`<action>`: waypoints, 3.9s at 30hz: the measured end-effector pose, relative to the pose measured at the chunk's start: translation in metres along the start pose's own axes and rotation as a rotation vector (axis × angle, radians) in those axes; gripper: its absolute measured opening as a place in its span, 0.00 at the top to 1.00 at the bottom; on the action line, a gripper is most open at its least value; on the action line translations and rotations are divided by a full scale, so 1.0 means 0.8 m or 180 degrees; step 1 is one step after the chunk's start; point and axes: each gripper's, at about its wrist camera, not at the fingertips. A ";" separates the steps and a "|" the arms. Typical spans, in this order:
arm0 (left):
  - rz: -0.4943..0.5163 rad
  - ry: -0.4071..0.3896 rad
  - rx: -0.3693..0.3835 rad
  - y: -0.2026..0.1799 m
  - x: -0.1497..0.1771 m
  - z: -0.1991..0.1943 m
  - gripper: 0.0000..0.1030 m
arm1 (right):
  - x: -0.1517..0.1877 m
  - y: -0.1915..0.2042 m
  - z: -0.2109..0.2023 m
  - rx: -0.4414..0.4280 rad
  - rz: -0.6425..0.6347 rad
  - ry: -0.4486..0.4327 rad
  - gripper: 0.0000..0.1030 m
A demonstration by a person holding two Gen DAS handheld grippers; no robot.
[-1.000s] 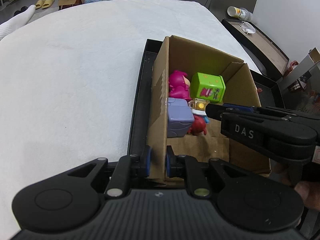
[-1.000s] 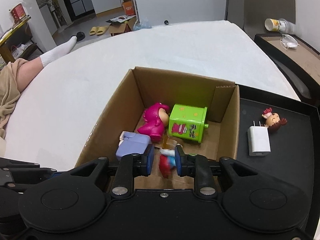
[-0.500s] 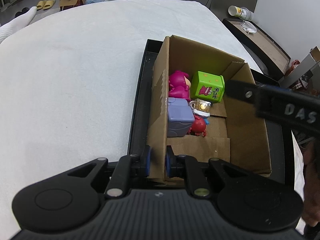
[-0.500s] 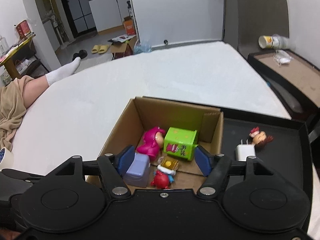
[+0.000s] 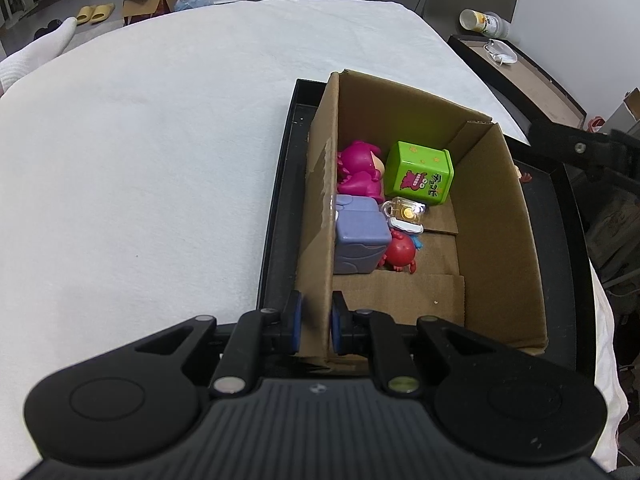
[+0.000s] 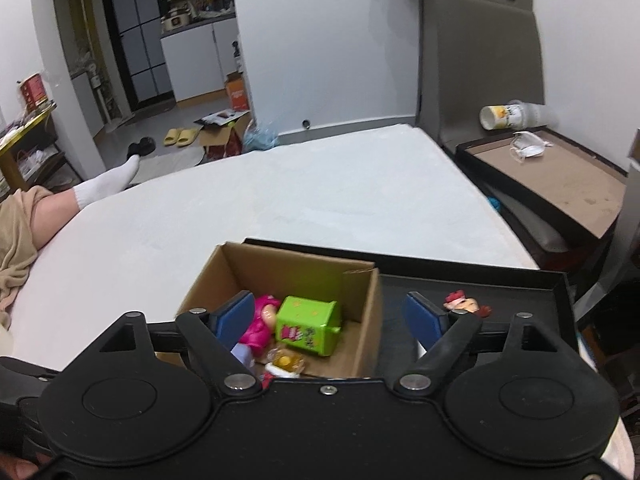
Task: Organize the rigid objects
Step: 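Move the right tool to the white USB charger and grasp it, then carry the white charger into the box with the right tool and release it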
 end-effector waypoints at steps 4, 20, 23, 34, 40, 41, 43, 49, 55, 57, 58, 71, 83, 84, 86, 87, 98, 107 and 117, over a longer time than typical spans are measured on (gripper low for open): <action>-0.0017 0.0001 -0.0008 0.000 0.000 0.002 0.87 | -0.002 -0.013 -0.001 -0.0031 0.0071 -0.0031 0.20; -0.0071 -0.0021 0.0022 0.005 0.003 0.000 0.87 | 0.005 -0.047 0.004 0.0177 0.0049 -0.0079 0.20; -0.0097 -0.0021 0.0036 0.006 0.003 0.000 0.87 | 0.010 -0.057 0.009 0.0250 0.0074 -0.0064 0.20; -0.0107 -0.0033 0.0097 0.012 0.005 0.001 0.87 | 0.029 -0.097 0.035 0.0397 0.0296 0.0192 0.24; -0.0152 -0.0032 0.0146 0.017 0.005 0.001 0.87 | 0.048 -0.101 0.056 0.0480 0.0220 0.0381 0.25; -0.0150 -0.0033 0.0151 0.017 0.005 0.002 0.87 | 0.051 -0.101 0.060 0.0488 0.0216 0.0414 0.27; -0.0156 -0.0026 0.0165 0.018 0.004 0.001 0.86 | 0.058 -0.100 0.070 0.0501 0.0211 0.0495 0.33; -0.0174 -0.0012 0.0201 0.022 0.003 0.002 0.86 | 0.077 -0.099 0.091 0.0553 0.0185 0.0683 0.42; -0.0154 -0.0008 0.0226 0.022 0.004 0.003 0.86 | 0.088 -0.090 0.102 0.0552 0.0122 0.0765 0.50; -0.0142 0.0013 0.0223 0.021 0.002 0.004 0.86 | 0.092 -0.087 0.106 0.0562 0.0088 0.0775 0.52; -0.0140 0.0021 0.0218 0.021 0.002 0.005 0.86 | 0.093 -0.087 0.107 0.0570 0.0082 0.0773 0.54; -0.0121 0.0015 0.0135 0.015 0.002 0.006 0.86 | 0.077 -0.086 0.089 0.0494 0.0143 0.0714 0.65; -0.0064 0.0007 0.0046 0.004 0.003 0.005 0.86 | 0.029 -0.084 0.044 0.0389 0.0191 0.0303 0.65; -0.0060 0.0006 0.0040 0.004 0.003 0.005 0.86 | 0.025 -0.084 0.040 0.0383 0.0204 0.0262 0.65; -0.0059 0.0007 0.0028 0.003 0.002 0.005 0.86 | 0.018 -0.084 0.030 0.0363 0.0220 0.0176 0.65; -0.0061 0.0009 0.0023 0.003 0.002 0.005 0.86 | 0.015 -0.083 0.026 0.0353 0.0226 0.0140 0.65; -0.0027 0.0000 -0.0032 -0.002 0.005 0.006 0.86 | -0.009 -0.073 -0.004 0.0170 0.0177 -0.0148 0.65; -0.0006 0.0015 -0.0031 -0.002 0.004 0.007 0.87 | -0.016 -0.055 -0.011 0.0036 0.0092 -0.0228 0.65; -0.0046 0.0011 0.0005 0.002 0.005 0.008 0.86 | -0.012 -0.020 -0.001 -0.0208 -0.0064 -0.0140 0.65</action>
Point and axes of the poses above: each gripper's, at about its wrist camera, not at the fingertips, and z roughly the way its jaws point, y to its left, x to its underside, and after that the axes turned 12 degrees about -y, right-handed
